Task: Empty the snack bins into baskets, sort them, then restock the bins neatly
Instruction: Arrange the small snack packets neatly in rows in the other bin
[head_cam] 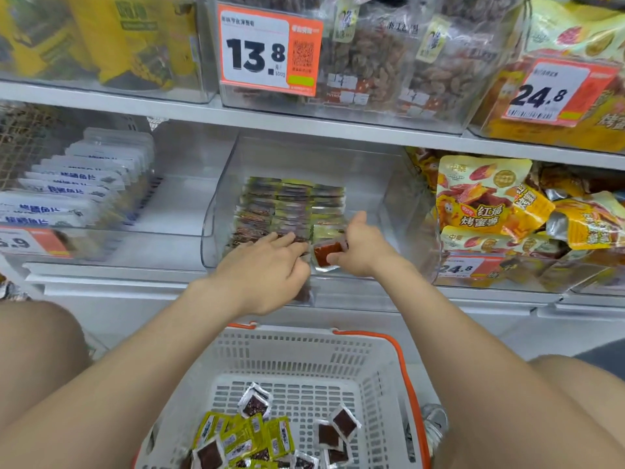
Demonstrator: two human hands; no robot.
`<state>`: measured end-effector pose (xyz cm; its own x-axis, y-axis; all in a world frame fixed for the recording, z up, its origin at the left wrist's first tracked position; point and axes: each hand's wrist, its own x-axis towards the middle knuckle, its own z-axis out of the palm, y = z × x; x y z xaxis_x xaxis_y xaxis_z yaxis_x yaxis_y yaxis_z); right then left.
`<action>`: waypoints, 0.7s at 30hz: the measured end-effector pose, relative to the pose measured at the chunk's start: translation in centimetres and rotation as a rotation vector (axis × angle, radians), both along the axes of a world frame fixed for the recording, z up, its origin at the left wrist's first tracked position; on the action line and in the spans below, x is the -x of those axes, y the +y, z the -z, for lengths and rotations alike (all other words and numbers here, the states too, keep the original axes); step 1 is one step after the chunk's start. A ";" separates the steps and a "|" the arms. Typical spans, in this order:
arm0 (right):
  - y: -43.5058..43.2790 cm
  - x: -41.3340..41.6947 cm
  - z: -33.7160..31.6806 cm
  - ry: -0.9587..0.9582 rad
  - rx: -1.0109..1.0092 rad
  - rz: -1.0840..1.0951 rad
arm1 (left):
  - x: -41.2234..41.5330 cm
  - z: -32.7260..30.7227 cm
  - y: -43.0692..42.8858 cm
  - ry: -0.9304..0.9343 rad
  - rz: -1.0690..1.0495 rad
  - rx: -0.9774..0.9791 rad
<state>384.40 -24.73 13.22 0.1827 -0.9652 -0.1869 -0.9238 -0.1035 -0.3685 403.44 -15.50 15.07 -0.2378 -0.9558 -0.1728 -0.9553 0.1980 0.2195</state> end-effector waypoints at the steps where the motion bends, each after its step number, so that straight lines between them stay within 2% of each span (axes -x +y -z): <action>1: 0.1 -0.2 0.2 0.014 0.008 0.042 | 0.0 0.1 0.2 0.004 -0.003 0.019; 3: 0.2 -0.8 0.0 0.090 0.006 0.025 | 0.1 0.3 0.3 0.010 -0.006 0.060; 7: 0.3 -1.6 -0.7 0.037 -0.043 0.000 | 0.3 0.4 0.2 0.015 -0.016 0.094; 11: 1.0 -1.4 -1.2 0.064 -0.113 0.058 | 0.2 0.6 0.5 0.018 -0.012 0.108; 15: 1.2 -1.6 -1.6 -0.079 -0.142 0.102 | 0.3 0.8 0.6 0.014 -0.021 0.168; 21: 1.7 -1.2 -2.2 -0.104 -0.098 0.139 | 0.4 1.4 0.8 -0.062 -0.038 0.308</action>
